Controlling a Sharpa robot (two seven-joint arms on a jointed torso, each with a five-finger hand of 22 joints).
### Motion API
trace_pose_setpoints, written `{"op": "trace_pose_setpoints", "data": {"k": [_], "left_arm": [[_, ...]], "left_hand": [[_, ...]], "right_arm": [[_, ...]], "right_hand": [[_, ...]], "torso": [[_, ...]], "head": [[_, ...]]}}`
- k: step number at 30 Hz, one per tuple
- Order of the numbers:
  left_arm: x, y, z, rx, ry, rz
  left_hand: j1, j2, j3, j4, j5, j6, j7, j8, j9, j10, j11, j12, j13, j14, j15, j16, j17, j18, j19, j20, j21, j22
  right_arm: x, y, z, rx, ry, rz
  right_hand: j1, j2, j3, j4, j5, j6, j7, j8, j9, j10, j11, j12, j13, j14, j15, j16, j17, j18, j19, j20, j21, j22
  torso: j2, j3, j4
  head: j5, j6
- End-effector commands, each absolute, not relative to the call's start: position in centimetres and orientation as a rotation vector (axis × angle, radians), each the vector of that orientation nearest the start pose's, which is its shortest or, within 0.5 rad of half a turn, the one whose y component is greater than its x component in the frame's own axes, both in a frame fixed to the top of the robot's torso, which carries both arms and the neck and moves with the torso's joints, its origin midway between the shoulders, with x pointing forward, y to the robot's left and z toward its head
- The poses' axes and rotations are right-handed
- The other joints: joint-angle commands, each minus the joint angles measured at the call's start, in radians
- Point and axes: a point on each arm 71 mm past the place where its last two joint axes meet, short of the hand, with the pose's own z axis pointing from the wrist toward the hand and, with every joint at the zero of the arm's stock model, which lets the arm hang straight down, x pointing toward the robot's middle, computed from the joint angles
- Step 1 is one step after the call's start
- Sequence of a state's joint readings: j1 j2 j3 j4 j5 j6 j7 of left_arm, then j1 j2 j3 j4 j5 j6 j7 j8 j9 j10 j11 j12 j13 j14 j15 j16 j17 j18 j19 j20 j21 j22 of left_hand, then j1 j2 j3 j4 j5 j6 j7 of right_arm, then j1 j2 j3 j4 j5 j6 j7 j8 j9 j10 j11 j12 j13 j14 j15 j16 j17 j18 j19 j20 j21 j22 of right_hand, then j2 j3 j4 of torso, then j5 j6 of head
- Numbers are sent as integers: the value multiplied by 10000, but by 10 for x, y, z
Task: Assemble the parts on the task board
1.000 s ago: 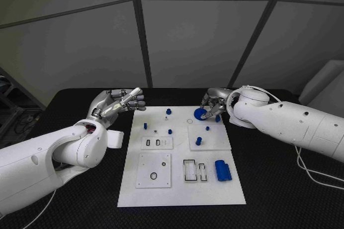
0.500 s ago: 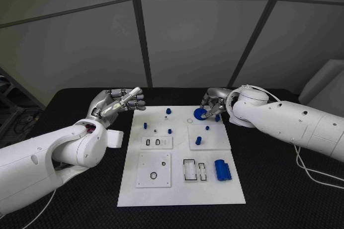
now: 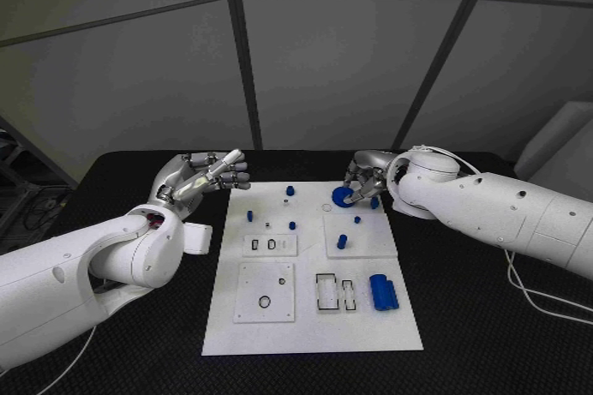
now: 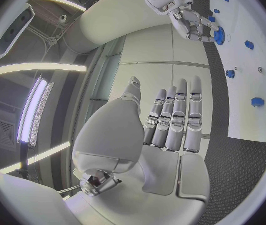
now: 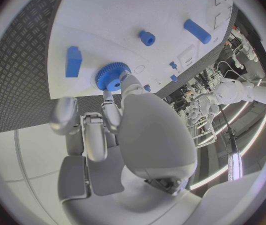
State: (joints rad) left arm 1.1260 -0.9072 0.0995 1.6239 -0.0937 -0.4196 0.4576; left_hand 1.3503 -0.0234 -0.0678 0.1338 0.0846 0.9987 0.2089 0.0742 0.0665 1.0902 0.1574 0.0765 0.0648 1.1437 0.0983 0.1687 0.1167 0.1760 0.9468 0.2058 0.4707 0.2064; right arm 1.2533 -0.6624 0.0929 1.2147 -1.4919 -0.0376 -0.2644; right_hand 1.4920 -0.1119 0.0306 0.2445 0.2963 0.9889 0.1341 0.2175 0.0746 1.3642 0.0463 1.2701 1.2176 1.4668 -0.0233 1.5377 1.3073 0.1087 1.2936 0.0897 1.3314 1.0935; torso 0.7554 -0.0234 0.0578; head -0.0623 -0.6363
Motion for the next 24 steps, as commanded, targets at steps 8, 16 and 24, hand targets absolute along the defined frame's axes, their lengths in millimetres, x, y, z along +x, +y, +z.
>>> {"op": "trace_pose_setpoints", "data": {"k": [8,16,24], "left_arm": [[477,219,-146,-10128,12490,-15628],[478,219,-146,-10132,12495,-15626],[478,218,-146,-10133,12516,-15651]], "left_hand": [[-13,111,9,-76,-46,34,46,-42,-5,-45,5,-45,0,-8,67,-55,17,67,60,24,-57,-21],[-7,126,15,-82,-43,34,46,-45,-5,-47,6,-49,0,-9,68,-60,18,67,61,25,-60,-25],[-7,126,15,-82,-43,34,46,-45,-5,-47,6,-49,0,-9,68,-60,18,67,61,25,-60,-25]], "right_arm": [[553,-196,-131,-1016,15984,4114],[533,-160,-116,-2025,14796,4707],[529,-126,-115,-2518,14642,5099]], "right_hand": [[275,369,534,-203,112,671,-227,122,27,448,-178,646,750,938,-144,103,2157,-269,484,-146,441,722],[225,281,624,-224,204,708,-226,58,3,463,-181,681,805,949,-156,130,2210,-295,554,-168,511,845],[197,257,642,-219,209,710,-222,37,-4,447,-179,664,789,951,-155,134,2218,-300,568,-170,525,872]], "torso": [[-5,0,0],[-6,-5,1],[-3,-20,20]], "head": [[24,35],[41,65],[59,72]]}}
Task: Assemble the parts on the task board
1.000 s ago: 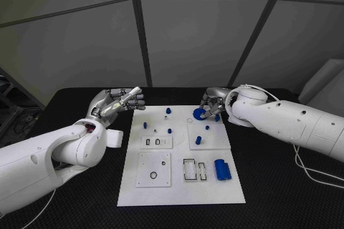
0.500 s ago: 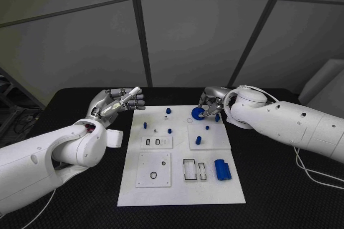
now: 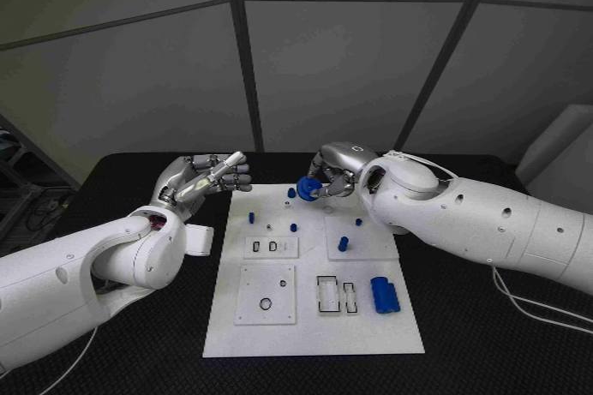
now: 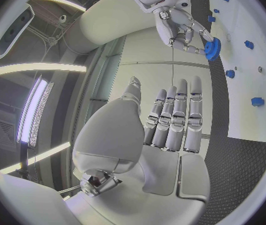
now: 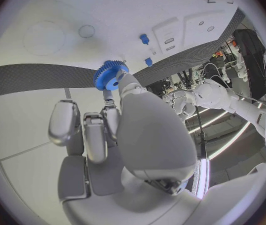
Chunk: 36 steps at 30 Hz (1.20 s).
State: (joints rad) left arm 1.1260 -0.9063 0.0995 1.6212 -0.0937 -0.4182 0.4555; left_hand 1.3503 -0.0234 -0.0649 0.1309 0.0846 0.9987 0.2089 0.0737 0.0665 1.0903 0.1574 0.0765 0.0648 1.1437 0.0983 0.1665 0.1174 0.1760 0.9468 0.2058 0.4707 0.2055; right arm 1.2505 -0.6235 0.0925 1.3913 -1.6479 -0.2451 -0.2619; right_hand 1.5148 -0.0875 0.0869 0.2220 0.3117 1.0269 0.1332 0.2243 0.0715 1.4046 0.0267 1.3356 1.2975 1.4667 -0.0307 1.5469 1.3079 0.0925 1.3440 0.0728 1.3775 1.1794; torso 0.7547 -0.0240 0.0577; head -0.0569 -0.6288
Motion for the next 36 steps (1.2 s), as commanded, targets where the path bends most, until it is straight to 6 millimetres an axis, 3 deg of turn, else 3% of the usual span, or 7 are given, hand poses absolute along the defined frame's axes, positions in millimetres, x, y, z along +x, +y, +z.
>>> {"op": "trace_pose_setpoints", "data": {"k": [1,16,25,36], "left_arm": [[478,218,-146,-10133,12518,-15655],[478,217,-147,-10127,12532,-15690],[478,216,-147,-10127,12543,-15705],[478,216,-147,-10128,12566,-15723]], "left_hand": [[-7,126,-14,-53,-43,34,46,-40,-5,-47,6,-49,0,-9,68,-39,11,66,61,25,-60,-15],[1,139,-9,-61,-42,35,47,-43,-4,-48,8,-52,1,-10,69,-45,13,66,62,26,-64,-20],[1,139,-9,-61,-42,35,47,-43,-4,-48,8,-52,1,-10,69,-45,13,66,62,26,-64,-20],[9,150,-6,-73,-42,36,48,-48,-4,-48,8,-57,1,-12,71,-54,15,66,62,28,-70,-27]], "right_arm": [[528,-122,-117,-2575,14664,5129],[531,-83,-137,-3176,15247,5286],[535,-79,-146,-3203,15611,5063],[539,-78,-151,-3197,15816,4772]], "right_hand": [[-34,11,82,7,56,327,-212,-36,26,41,18,7,-11,952,-80,41,2211,-140,65,-1,65,15],[-109,-40,146,23,51,274,-182,-128,-5,-5,42,-39,-45,953,-66,45,2218,-137,46,2,56,-3],[-202,-86,203,43,20,230,-149,-216,-25,-59,70,-92,-88,951,-43,42,2213,-133,22,17,43,-27],[-518,-320,262,114,-37,8,-39,-491,-56,-274,168,-358,-335,943,41,30,2189,-111,-67,88,-20,-135]], "torso": [[7,-10,23],[13,5,7],[8,5,22],[5,1,4]], "head": [[8,-1],[51,-27],[51,-55],[65,-82]]}}
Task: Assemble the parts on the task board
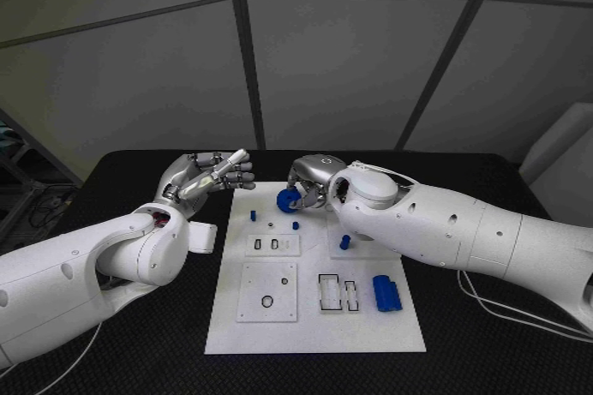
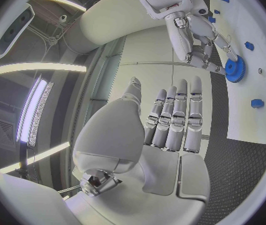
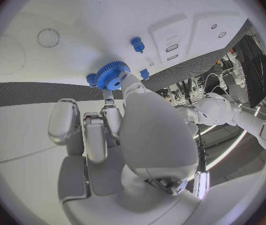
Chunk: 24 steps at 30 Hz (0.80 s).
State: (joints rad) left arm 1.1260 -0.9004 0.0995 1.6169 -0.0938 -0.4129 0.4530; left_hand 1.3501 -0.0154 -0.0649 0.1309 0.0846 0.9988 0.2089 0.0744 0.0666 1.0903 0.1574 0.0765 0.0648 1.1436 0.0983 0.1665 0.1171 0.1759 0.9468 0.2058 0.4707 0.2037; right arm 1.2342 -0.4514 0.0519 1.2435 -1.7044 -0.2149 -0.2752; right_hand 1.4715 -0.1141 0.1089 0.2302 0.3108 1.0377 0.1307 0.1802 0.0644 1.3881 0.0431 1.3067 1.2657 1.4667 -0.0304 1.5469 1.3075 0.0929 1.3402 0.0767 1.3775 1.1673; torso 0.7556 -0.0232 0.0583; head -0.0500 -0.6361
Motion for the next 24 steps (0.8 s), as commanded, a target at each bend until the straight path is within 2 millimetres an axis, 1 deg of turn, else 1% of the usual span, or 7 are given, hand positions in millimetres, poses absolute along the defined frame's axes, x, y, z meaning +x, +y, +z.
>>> {"op": "trace_pose_setpoints", "data": {"k": [1,9,12,13,14,16,24], "left_arm": [[478,216,-147,-10128,12566,-15722],[478,216,-147,-10131,12572,-15716],[478,217,-147,-10133,12574,-15713],[478,217,-147,-10134,12576,-15710],[478,217,-147,-10135,12576,-15708],[478,217,-147,-10139,12578,-15701],[478,217,-147,-10154,12585,-15675]], "left_hand": [[10,73,-6,-73,-42,36,49,-55,-4,-48,9,-58,1,-11,71,-56,17,67,62,28,-71,-11],[9,74,-7,-74,-43,35,49,-55,-4,-49,9,-58,1,-11,71,-56,17,66,62,28,-71,-11],[9,74,-7,-74,-43,35,49,-55,-4,-49,9,-58,1,-11,71,-56,17,66,62,28,-71,-11],[9,74,-7,-74,-43,35,49,-55,-4,-49,9,-58,1,-11,71,-56,17,66,62,28,-71,-11],[9,74,-7,-74,-43,35,49,-55,-4,-49,9,-58,1,-11,71,-56,17,66,62,28,-71,-11],[9,74,-7,-74,-43,35,49,-55,-4,-49,9,-58,1,-11,71,-56,17,66,62,28,-71,-11],[4,81,-10,-76,-45,31,54,-62,-5,-54,13,-65,1,-13,73,-65,19,66,62,30,-76,-17]], "right_arm": [[539,-78,-151,-3205,15827,4770],[540,-76,-153,-3346,16035,4718],[540,-77,-154,-3329,16052,4684],[540,-77,-154,-3317,16058,4665],[540,-77,-154,-3311,16064,4655],[541,-78,-155,-3312,16109,4635],[540,-78,-155,-3296,16221,4675]], "right_hand": [[-101,-66,42,34,-44,-111,-8,-63,15,-117,9,-78,-27,944,43,33,2197,-114,-32,53,-22,-18],[-297,-235,68,29,-324,-353,70,-318,12,-247,90,-224,-153,968,115,85,2305,-106,-72,127,-47,-50],[-369,-307,81,13,-510,-665,134,-563,-7,-349,146,-335,-258,979,164,110,2355,-98,-105,168,-70,-86],[-402,-355,86,12,-601,-896,176,-726,-18,-408,184,-400,-320,982,195,117,2368,-98,-113,193,-74,-89],[-421,-384,88,15,-654,-1020,197,-813,-19,-440,205,-435,-354,983,213,120,2374,-96,-118,209,-77,-94],[-476,-452,90,41,-743,-1142,235,-919,-3,-497,243,-495,-416,987,247,129,2393,-93,-132,244,-86,-106],[-616,-535,73,131,-776,-1137,276,-958,26,-483,286,-458,-379,988,288,133,2402,-91,-136,287,-87,-102]], "torso": [[-3,-5,0],[-3,-2,0],[-1,-3,-6],[-1,-2,-10],[-1,-5,-11],[0,-1,-9],[-1,5,-7]], "head": [[-5,-9],[-1,-21],[6,-10],[8,-9],[9,-10],[7,-15],[10,-14]]}}
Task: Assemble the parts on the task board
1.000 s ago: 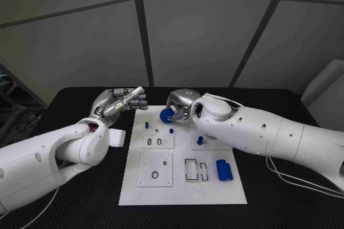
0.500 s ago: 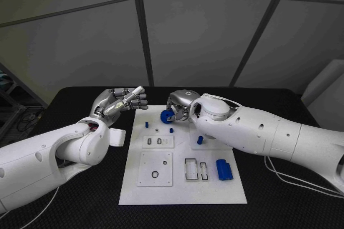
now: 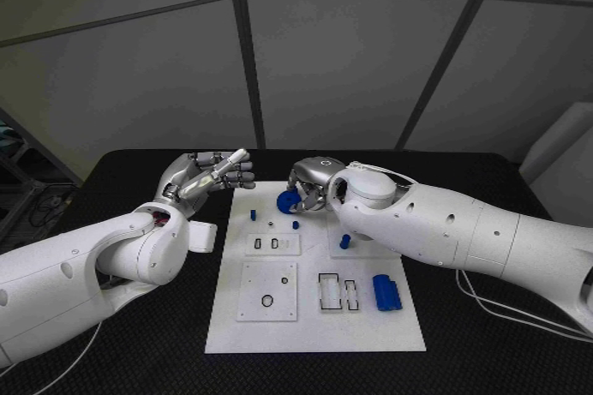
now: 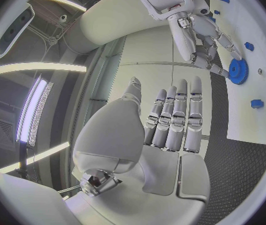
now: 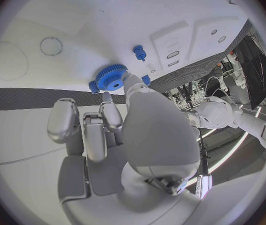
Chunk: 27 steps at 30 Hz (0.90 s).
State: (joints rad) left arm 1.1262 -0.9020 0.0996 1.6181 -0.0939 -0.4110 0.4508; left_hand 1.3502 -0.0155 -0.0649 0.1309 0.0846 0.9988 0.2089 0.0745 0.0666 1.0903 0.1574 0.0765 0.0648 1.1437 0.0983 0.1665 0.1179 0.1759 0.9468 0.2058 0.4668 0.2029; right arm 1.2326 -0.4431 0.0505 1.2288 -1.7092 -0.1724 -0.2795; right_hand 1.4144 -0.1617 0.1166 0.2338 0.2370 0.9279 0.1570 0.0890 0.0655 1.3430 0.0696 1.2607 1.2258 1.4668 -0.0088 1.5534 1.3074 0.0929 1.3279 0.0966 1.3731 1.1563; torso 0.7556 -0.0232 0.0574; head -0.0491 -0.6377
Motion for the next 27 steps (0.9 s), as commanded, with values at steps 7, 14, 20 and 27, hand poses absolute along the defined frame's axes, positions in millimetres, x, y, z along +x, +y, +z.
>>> {"op": "trace_pose_setpoints", "data": {"k": [7,14,20,27], "left_arm": [[479,218,-147,-10164,12584,-15649],[479,221,-147,-10175,12565,-15591],[480,225,-148,-10197,12518,-15481],[481,224,-148,-10202,12517,-15479]], "left_hand": [[3,82,-10,-77,-45,31,54,-63,-5,-54,13,-65,1,-14,73,-65,12,66,62,30,-37,-9],[3,82,-10,-77,-45,31,54,-63,-5,-54,13,-65,1,-14,73,-65,12,66,62,30,-37,-9],[-2,92,-12,-81,-46,24,60,-70,-6,-63,18,-73,0,-16,76,-74,14,66,62,32,-43,-16],[-1,96,-11,-83,-45,23,61,-71,-7,-64,19,-74,0,-16,77,-77,14,66,62,32,-45,-18]], "right_arm": [[539,-84,-152,-2996,15842,4876],[533,-111,-143,-1749,14841,5958],[527,-133,-141,-1141,15077,6465],[524,-128,-145,-1318,15768,6781]], "right_hand": [[-251,-31,24,254,134,72,26,-33,47,12,38,81,96,988,96,71,2409,-92,-5,121,-31,32],[-330,101,128,297,240,397,-16,81,96,321,5,478,500,1011,77,118,2511,-117,102,117,61,188],[-485,93,102,377,229,391,-11,38,77,307,10,469,489,1023,76,141,2563,-120,107,113,68,200],[-411,78,143,296,219,248,-85,-99,32,326,-45,504,531,1038,45,171,2628,-126,131,96,93,247]], "torso": [[-1,8,-9],[-15,9,-48],[14,35,-101],[22,23,-57]], "head": [[6,19],[6,61],[47,93],[-9,110]]}}
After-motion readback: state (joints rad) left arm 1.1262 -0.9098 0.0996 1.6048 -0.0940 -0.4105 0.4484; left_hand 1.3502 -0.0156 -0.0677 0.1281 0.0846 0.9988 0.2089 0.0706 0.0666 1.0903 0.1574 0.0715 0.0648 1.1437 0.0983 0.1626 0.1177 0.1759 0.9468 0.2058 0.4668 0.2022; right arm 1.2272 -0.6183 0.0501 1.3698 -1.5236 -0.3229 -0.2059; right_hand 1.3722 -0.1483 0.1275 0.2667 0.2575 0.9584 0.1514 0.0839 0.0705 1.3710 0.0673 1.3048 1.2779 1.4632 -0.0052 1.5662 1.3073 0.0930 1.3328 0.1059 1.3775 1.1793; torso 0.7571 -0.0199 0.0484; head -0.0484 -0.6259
